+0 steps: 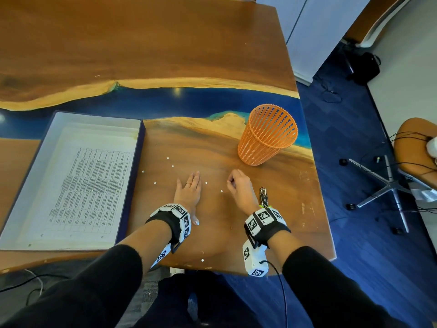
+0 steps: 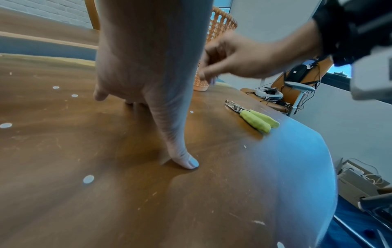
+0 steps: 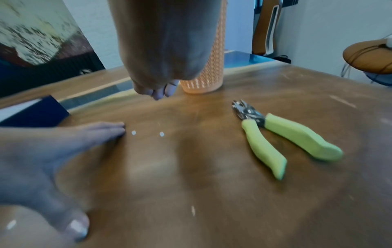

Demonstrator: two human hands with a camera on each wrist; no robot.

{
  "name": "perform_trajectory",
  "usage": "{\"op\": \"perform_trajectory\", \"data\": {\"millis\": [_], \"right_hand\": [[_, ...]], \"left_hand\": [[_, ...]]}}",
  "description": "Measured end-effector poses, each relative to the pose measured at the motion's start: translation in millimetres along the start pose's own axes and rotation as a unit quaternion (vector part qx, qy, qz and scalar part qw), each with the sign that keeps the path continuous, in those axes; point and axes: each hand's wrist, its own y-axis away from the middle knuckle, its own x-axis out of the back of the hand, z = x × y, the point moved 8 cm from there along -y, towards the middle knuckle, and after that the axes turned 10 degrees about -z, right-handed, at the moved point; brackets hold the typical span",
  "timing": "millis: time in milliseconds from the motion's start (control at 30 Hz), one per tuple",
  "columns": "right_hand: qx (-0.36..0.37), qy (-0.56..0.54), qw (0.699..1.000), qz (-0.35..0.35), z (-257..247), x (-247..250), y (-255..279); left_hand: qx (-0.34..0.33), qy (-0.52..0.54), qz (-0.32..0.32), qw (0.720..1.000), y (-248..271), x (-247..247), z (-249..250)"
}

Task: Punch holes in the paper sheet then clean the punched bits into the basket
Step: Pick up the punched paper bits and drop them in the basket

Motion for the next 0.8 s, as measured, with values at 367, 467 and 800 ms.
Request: {"op": "perform_trajectory", "data": {"millis": [367, 467, 800], "right_hand": [[0.094, -0.01, 0.978, 0.187, -54, 147, -35], [0.039, -0.001, 0.977, 0.209, -33, 172, -43], [-0.082, -0.022, 0.974, 0.212, 15, 188, -52]], "left_hand": [[-0.013, 0.016, -0.029, 0.999, 2, 9, -2], [-0.02, 0.019, -0.037, 0.999, 2, 9, -2], [-0.03, 0.007, -0.042, 0.999, -1, 7, -5]]}}
